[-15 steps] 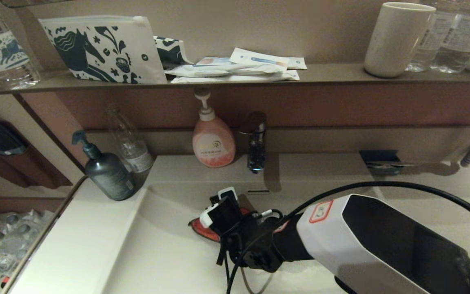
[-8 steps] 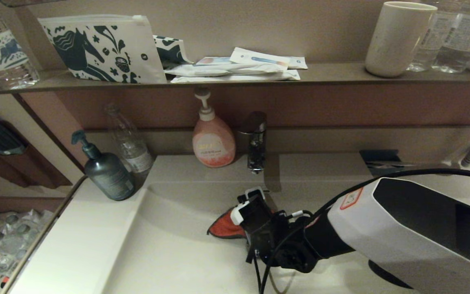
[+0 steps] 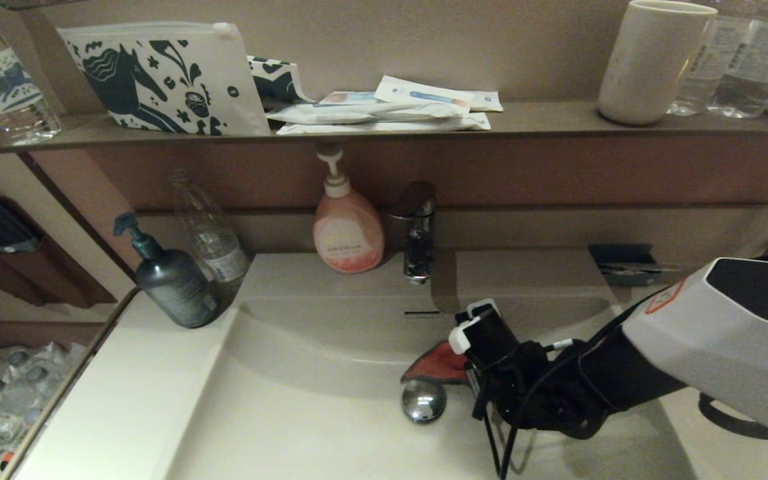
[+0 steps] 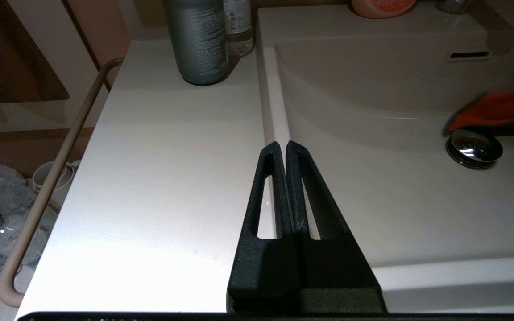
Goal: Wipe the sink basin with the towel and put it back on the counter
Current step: Wipe the sink
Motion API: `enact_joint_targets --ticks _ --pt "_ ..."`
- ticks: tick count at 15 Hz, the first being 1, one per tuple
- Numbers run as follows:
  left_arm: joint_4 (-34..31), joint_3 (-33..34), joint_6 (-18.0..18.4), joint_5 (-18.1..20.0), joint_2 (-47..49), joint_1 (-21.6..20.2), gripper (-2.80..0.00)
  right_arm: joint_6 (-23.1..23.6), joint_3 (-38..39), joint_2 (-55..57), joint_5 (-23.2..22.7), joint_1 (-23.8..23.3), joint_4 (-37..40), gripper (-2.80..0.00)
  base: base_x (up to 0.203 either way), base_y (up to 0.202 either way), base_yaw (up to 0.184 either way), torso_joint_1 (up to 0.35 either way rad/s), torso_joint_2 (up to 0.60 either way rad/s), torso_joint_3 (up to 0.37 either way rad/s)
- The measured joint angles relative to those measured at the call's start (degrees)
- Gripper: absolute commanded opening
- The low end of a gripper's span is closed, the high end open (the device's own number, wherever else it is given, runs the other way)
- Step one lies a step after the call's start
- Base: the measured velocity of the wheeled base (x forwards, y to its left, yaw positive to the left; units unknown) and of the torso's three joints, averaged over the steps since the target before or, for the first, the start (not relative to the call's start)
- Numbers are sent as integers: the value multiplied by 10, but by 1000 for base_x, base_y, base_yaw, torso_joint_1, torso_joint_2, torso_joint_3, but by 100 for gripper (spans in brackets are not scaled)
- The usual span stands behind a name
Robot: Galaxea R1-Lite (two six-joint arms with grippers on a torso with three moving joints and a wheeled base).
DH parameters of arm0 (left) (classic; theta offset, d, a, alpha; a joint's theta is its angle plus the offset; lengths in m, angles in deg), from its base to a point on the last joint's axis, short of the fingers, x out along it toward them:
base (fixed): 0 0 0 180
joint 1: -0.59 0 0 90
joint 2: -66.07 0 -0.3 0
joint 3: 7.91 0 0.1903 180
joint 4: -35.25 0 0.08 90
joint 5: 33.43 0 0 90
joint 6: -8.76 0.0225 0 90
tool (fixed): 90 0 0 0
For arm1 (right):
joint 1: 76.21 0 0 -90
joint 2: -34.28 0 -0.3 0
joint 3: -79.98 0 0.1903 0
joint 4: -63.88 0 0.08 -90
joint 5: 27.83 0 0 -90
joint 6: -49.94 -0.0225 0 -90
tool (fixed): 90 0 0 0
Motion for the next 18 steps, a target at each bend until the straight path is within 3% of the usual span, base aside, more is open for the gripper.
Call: enact_joint_targets --ticks 10,13,18 --pt "0 0 0 0 0 0 -280 35 167 -137 -2 -48 24 -280 0 0 0 0 0 0" --pt "0 0 0 0 0 0 -280 26 187 -159 -5 -42 111 -280 0 0 0 0 0 0" --pt "0 0 0 0 0 0 -280 -50 159 -170 -17 6 339 -280 0 0 0 0 0 0"
